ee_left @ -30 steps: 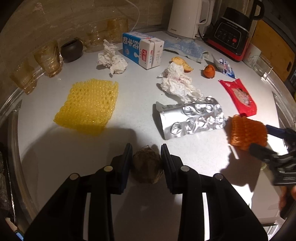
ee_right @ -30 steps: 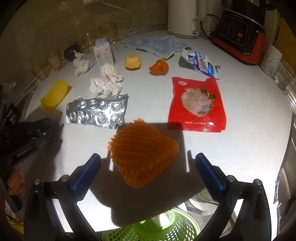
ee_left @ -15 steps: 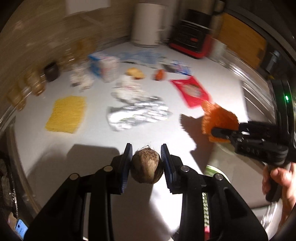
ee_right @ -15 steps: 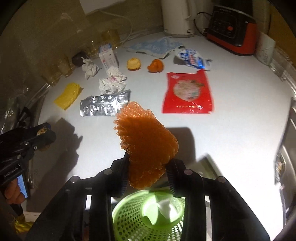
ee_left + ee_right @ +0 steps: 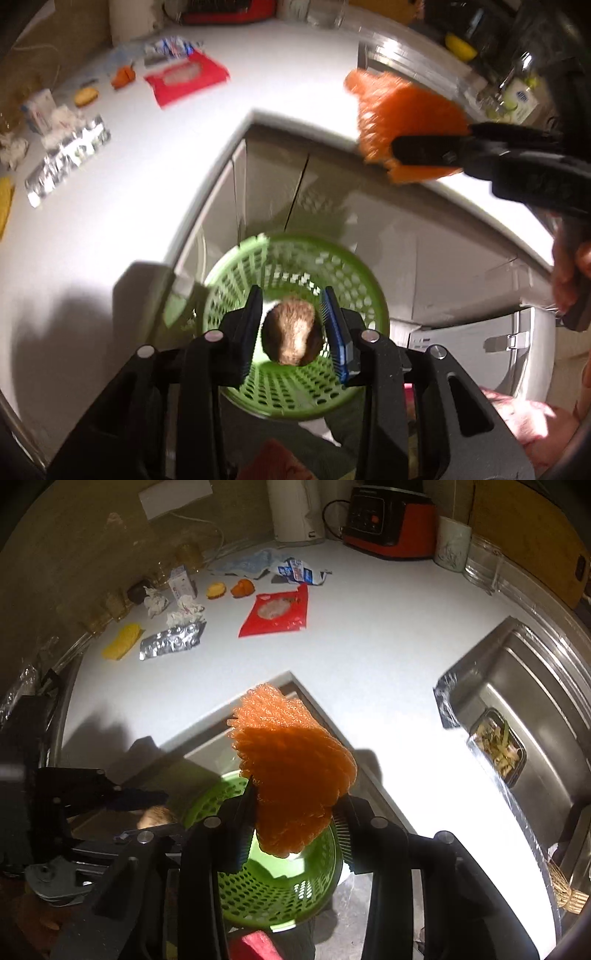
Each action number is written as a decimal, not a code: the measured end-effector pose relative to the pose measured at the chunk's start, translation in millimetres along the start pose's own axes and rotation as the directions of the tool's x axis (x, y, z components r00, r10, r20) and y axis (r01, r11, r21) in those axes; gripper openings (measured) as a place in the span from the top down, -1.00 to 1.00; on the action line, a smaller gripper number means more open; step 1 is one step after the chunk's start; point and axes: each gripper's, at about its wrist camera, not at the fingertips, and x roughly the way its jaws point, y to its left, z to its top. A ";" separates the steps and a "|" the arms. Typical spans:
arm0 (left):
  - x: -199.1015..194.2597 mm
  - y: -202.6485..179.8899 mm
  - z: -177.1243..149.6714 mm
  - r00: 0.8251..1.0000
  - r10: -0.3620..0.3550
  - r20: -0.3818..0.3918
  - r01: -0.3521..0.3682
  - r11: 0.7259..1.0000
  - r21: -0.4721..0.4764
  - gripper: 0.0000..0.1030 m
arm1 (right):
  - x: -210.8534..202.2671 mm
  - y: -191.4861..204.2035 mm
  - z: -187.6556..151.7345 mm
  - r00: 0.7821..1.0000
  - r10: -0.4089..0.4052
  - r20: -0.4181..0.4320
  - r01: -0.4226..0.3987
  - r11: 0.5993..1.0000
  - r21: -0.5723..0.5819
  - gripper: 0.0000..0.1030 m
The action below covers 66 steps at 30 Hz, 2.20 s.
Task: Collect trash
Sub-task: 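Drop the taro and orange foam net into the green basket with both tools, then grasp the yellow foam net with the left tool while the right tool grasps crumpled tissue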
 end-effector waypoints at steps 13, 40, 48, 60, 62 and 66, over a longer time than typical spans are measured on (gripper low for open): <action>-28.1 -4.7 5.5 0.993 0.090 0.080 -0.080 0.989 -0.124 -0.44 | -2.4 5.9 -22.2 0.993 0.117 -0.030 -0.120 0.985 -0.127 0.20; -118.9 115.9 8.8 0.866 0.469 0.172 -0.299 0.763 -0.573 -0.66 | 20.9 27.8 14.3 0.975 0.220 -0.029 -0.217 0.916 -0.337 -0.88; -121.9 194.4 27.6 0.828 0.535 0.168 -0.343 0.719 -0.604 -0.67 | 37.6 56.9 75.6 0.982 0.183 0.050 -0.163 0.949 -0.270 -0.89; -64.2 324.2 57.8 0.860 0.502 0.091 -0.388 0.759 -0.522 -0.67 | 86.0 119.0 127.6 0.990 0.127 0.060 -0.117 0.981 -0.153 -0.89; -51.6 337.6 61.5 0.872 0.484 0.072 -0.383 0.767 -0.515 -0.67 | 93.3 123.9 131.9 0.992 0.117 0.052 -0.110 0.985 -0.133 -0.89; -32.2 353.5 65.9 0.883 0.468 0.037 -0.387 0.772 -0.504 -0.67 | 105.2 130.3 138.6 0.995 0.094 0.039 -0.089 0.990 -0.112 -0.89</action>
